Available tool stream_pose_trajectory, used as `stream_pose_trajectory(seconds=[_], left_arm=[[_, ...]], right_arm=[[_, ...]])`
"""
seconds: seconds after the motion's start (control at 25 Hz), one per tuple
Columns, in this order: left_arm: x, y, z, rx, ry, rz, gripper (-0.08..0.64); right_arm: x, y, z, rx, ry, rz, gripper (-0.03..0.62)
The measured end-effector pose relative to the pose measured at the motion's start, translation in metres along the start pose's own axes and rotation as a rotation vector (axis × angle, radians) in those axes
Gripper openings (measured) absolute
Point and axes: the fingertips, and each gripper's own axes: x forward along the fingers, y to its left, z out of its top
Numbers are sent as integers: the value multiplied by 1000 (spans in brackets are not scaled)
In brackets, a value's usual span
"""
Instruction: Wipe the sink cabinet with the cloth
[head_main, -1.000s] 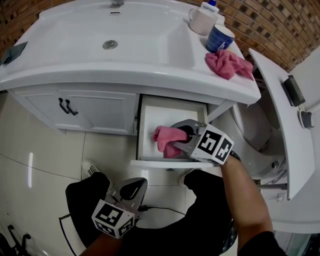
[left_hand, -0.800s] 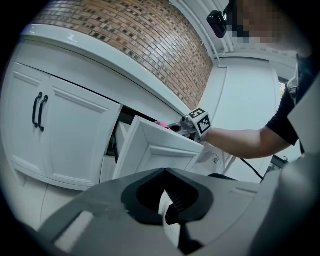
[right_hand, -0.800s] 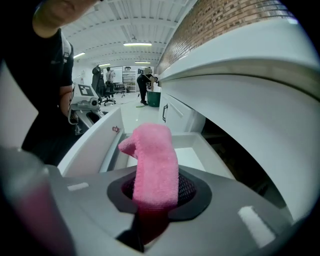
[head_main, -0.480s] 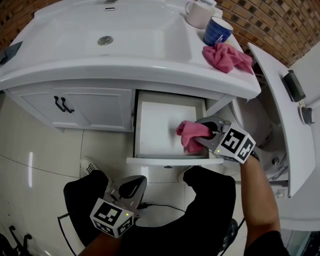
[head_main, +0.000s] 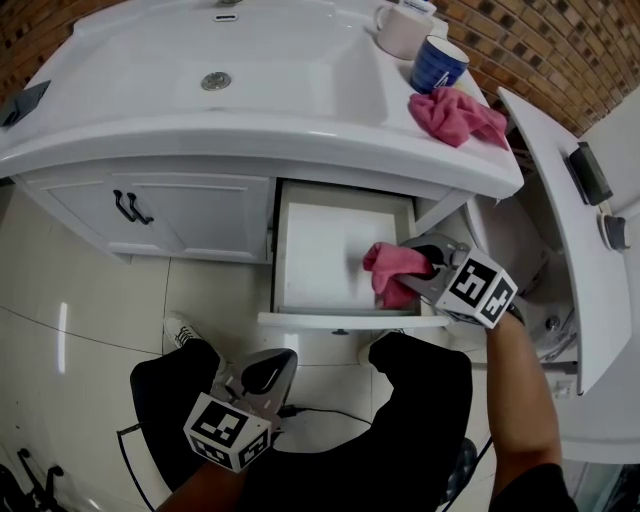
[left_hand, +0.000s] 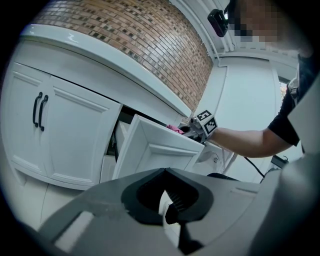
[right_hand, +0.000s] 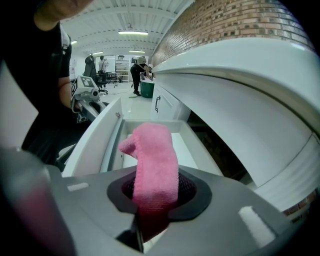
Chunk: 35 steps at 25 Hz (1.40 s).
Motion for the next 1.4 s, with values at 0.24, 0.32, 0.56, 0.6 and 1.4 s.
stream_pose_trajectory(seconds=[0.24,0.32,0.56,0.6,1.4], left_arm=[[3,7,-1,-21,4,18,5],[3,9,-1,-22,5,27,5],[2,13,-2,-28,13,35,5],[1,13,-2,-31,10,36,5],[6,5,7,-28,-6,5,5]], right_arm=[[21,-31,50,155,-161,-161,95],[38,-42,64,219,-183,-231,95],[71,-63,103,372,-321,-250,95],[75,-64,103,400,-329,-239,95],[54,-96,13,492,-79,-376,95]])
